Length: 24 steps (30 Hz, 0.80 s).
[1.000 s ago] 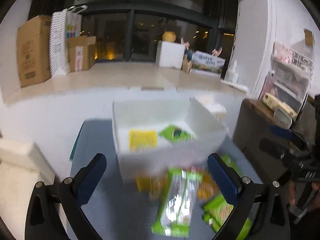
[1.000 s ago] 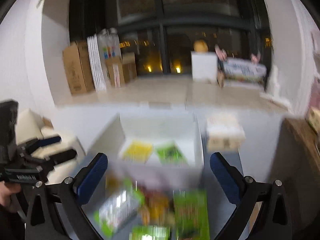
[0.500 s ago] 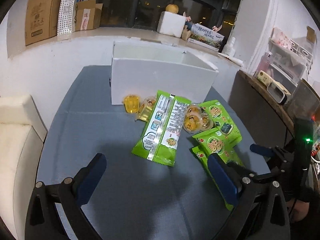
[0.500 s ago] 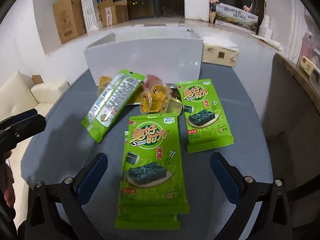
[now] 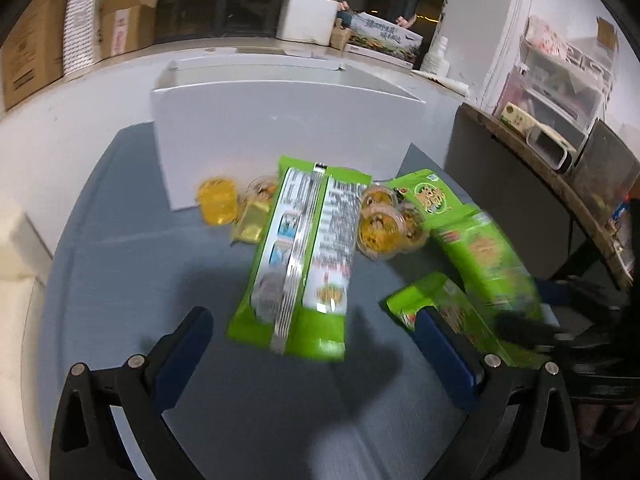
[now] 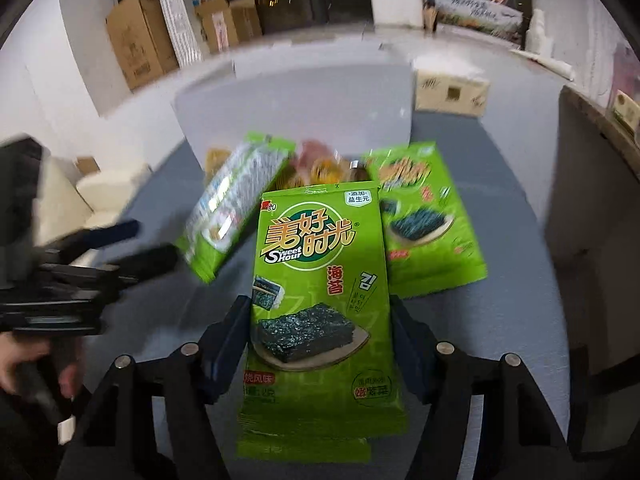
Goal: Organize snacks
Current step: 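Grasp the striped green snack packet with the left gripper while the right grasps a seaweed packet, then drop the striped packet into the box with the left gripper while the right drops its seaweed packet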
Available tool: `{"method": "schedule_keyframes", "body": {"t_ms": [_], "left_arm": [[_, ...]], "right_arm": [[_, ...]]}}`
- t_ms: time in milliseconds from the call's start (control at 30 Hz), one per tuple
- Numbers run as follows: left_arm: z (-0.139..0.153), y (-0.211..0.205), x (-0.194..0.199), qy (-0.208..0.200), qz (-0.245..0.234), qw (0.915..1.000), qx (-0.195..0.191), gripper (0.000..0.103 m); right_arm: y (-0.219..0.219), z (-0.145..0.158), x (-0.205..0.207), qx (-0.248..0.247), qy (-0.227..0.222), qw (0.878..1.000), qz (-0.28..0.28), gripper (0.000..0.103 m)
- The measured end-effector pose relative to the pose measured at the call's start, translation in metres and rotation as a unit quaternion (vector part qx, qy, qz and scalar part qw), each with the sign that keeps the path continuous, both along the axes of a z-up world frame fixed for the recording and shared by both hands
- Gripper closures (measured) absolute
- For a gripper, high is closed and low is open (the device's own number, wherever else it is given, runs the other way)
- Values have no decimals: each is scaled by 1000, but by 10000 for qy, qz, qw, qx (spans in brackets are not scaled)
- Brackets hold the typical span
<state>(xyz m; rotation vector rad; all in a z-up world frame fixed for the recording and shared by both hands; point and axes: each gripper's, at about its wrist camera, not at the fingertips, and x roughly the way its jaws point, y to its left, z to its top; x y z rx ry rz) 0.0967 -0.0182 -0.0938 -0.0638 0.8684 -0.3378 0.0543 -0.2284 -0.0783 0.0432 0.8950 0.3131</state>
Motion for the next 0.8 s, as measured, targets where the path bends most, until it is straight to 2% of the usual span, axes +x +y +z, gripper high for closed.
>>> {"method": "schedule_keyframes", "body": {"t_ms": [167,333,367,400,467,500,600,667,767,800], "left_arm": [[-10,-15,37,45,-202,9995,227,0],[-29,-26,63,347,-343,9982,342,1],[-32,-26,65,373,-334,9980,375,6],[-34,-26,66,413,-341,9979,374,25],[-34,-23,63,378,-324,9975,502,32],[-31,-22,60,427,-410,9975,398,36],[-17,-18,48,247,-364,9984,361,37],[-5,-12,41,140,-311,9992,201,38],[31,4,33,-226,-64,9997,-91,38],[48,13,37,-308,106,9990,-312,38]], "right_arm": [[-17,23,-12,141,-313,9992,-207,32],[-28,27,-14,302,-362,9984,-300,32],[-29,26,-14,341,-344,9984,-303,32],[-29,26,-16,387,-322,9983,-293,32],[-29,26,-17,404,-319,9982,-300,32],[-29,26,-17,406,-320,9982,-302,32],[-30,27,-16,440,-363,9979,-314,32],[-30,29,-14,446,-406,9977,-308,32],[-28,37,-6,418,-540,9973,-283,32],[-26,43,1,413,-651,9967,-256,32]]}}
